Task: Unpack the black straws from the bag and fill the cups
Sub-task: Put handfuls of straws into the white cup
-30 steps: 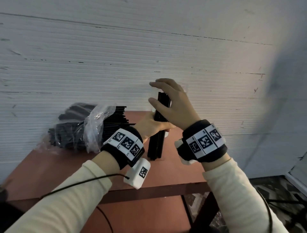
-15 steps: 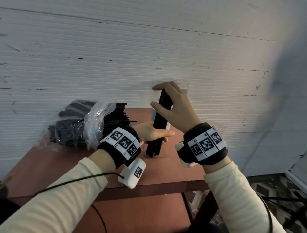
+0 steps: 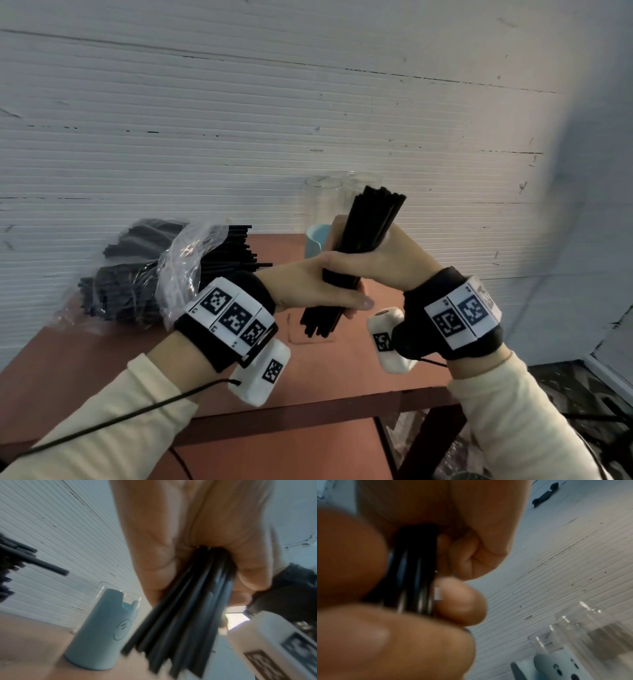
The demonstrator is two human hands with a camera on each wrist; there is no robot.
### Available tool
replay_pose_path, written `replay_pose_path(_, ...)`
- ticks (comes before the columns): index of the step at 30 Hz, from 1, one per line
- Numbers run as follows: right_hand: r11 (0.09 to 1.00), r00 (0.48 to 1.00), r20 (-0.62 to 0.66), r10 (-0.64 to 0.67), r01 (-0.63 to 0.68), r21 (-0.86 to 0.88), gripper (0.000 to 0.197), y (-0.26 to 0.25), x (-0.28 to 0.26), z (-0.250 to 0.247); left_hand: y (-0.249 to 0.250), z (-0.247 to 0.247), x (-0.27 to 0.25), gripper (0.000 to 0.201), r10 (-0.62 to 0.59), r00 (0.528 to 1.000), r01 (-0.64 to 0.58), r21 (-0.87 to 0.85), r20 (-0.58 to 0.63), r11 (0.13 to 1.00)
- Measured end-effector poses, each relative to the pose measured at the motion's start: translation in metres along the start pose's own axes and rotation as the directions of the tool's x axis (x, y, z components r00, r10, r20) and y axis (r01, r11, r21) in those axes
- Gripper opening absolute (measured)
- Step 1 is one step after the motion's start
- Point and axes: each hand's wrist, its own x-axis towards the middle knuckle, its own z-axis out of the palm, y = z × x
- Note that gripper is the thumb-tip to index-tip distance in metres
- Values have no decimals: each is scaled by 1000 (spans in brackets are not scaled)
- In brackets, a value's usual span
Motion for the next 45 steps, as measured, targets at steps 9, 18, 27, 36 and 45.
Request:
replay_pose_path(9, 987, 770, -638, 27, 79, 137, 12, 3, 28, -63, -11, -17, 54, 125, -124, 784, 246, 121, -608, 962)
replay_pose_path(18, 981, 721, -667, 189, -101, 168, 17, 37, 60, -76, -37, -39, 86, 105, -375, 736, 449, -7, -564, 893)
replay_pose_path(27, 923, 864, -358, 355, -386, -16, 19, 64, 87, -55, -32, -32, 84, 72, -238, 886, 282, 56, -398, 958)
replay_pose_path(36, 826, 833, -264, 487, -537, -169, 34, 102, 89, -23, -31, -32, 82, 74, -218, 886, 259, 46, -410, 965)
replay_pose_path(45, 838, 853, -242, 463, -510, -195, 44, 103, 86, -29, -36, -36, 84, 47, -173, 911, 189, 5, -375, 982)
